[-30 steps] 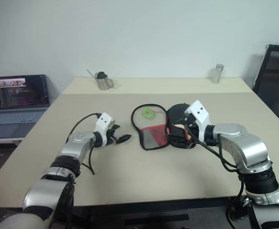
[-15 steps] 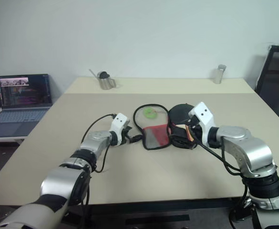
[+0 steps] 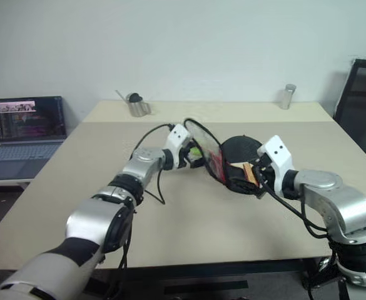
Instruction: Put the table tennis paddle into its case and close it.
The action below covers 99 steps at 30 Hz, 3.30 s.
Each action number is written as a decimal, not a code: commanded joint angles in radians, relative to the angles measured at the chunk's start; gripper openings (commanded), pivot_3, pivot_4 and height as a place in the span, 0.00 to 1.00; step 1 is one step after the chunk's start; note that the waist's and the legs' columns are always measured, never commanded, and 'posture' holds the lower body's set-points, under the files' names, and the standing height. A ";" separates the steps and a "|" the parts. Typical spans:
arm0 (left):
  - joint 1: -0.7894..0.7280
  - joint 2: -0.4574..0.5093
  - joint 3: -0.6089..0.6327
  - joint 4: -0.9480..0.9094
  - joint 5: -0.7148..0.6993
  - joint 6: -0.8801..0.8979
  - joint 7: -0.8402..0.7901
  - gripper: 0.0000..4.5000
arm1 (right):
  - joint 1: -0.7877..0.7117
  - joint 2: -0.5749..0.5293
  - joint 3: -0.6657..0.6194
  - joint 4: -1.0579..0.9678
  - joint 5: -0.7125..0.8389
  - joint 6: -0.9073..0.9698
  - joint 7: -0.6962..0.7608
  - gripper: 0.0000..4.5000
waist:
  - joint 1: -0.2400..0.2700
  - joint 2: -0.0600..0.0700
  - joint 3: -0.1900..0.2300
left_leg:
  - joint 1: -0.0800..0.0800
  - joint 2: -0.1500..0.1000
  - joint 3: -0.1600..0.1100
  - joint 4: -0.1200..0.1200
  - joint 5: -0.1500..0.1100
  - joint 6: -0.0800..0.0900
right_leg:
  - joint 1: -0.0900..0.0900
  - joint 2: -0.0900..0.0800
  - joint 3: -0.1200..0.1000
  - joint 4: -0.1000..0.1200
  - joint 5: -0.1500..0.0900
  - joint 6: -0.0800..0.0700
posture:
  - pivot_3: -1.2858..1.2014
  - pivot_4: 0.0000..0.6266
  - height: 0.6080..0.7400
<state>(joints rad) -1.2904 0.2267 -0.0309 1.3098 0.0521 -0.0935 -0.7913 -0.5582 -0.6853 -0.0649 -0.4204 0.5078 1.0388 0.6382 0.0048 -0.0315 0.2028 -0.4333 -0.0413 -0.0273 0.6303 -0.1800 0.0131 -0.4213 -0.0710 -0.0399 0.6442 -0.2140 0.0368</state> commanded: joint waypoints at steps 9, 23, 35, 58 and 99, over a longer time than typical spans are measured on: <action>-0.046 -0.165 0.005 0.022 0.030 -0.023 0.066 1.00 | 0.059 -0.011 -0.104 -0.148 0.065 0.095 -0.086 0.99 | 0.005 0.000 0.000 | 0.000 -0.001 0.000 0.000 0.000 0.001 | 0.000 0.000 0.000 0.000 0.000 0.001 | 0.52 0.24 1.00; -0.019 -0.107 0.034 0.004 0.023 -0.063 -0.035 1.00 | 0.031 0.020 -0.132 -0.067 0.066 0.119 -0.169 0.99 | -0.004 0.000 0.000 | 0.000 0.000 0.001 0.000 0.000 0.001 | 0.000 0.000 0.000 0.000 0.000 0.001 | 0.52 0.24 1.00; 0.192 0.112 0.148 -0.233 -0.147 -0.017 -0.336 1.00 | -0.167 0.153 -0.060 0.476 -0.107 -0.153 -0.218 0.99 | -0.007 0.000 0.000 | 0.001 0.000 0.002 0.000 0.000 0.001 | 0.000 0.003 0.002 0.001 0.004 -0.005 | 0.52 0.24 1.00; 0.517 0.216 0.125 -1.035 -0.341 0.409 -0.227 1.00 | -0.482 0.297 -0.064 1.408 -0.303 -0.617 -0.208 0.99 | -0.019 0.000 0.000 | 0.002 0.000 0.003 0.000 0.000 0.001 | 0.000 0.005 0.005 0.002 0.004 -0.006 | 0.52 0.24 1.00; 0.583 0.270 0.090 -1.095 -0.365 0.421 -0.231 1.00 | -0.487 0.400 -0.061 1.511 -0.377 -0.636 -0.193 0.01 | -0.038 0.001 -0.002 | 0.008 0.002 0.005 0.000 0.000 0.001 | 0.003 0.007 0.008 0.003 0.005 -0.007 | 0.52 0.24 1.00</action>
<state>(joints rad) -0.7029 0.4815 0.0531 0.2659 -0.2932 0.3394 -1.0163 -1.0644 -0.3013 -0.1346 1.0909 0.1371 0.3894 0.4351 -0.0331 -0.0307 0.2011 -0.4252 -0.0388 -0.0224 0.6301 -0.1800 0.0137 -0.4184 -0.0640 -0.0317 0.6476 -0.2090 0.0297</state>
